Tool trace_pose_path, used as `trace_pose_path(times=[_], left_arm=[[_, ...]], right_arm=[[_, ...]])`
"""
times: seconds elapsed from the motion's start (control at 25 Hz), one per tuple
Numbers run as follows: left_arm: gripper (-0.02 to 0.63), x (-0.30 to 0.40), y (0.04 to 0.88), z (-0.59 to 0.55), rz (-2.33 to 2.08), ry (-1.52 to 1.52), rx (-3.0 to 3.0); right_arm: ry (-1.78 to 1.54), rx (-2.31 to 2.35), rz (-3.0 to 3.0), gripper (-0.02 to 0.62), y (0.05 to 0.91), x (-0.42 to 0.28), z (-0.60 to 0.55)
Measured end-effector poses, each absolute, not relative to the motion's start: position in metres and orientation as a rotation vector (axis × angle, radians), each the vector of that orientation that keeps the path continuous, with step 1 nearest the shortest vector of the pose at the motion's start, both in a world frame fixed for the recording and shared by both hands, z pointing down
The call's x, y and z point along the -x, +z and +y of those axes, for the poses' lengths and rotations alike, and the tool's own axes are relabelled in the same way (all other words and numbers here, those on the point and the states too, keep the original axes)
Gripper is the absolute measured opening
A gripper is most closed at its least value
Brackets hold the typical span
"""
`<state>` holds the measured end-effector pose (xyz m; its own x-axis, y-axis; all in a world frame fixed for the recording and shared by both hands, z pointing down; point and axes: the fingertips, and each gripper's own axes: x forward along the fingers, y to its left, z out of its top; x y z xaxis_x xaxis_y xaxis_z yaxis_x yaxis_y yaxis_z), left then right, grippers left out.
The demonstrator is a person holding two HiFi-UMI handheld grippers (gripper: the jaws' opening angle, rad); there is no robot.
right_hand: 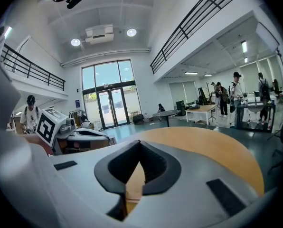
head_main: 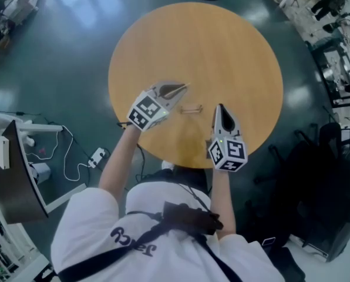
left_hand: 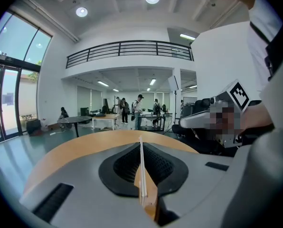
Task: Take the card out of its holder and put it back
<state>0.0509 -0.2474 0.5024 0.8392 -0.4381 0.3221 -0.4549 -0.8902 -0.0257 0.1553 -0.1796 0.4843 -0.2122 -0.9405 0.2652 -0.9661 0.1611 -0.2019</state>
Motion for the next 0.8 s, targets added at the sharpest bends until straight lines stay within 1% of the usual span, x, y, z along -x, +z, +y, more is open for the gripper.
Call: trace_pose_path(times=[0.32, 0.8], left_arm=[[0.028, -0.078, 0.513, -0.235, -0.569, 0.485, -2.986], [0.028, -0.099, 0.541, -0.219, -0.393, 0.640, -3.029]], right_arm=[[0.567, -1.955, -2.289, 0.006, 0.498, -0.173, -0.177], [0.613, -1.963, -2.255, 0.005, 0.509, -0.184, -0.172]])
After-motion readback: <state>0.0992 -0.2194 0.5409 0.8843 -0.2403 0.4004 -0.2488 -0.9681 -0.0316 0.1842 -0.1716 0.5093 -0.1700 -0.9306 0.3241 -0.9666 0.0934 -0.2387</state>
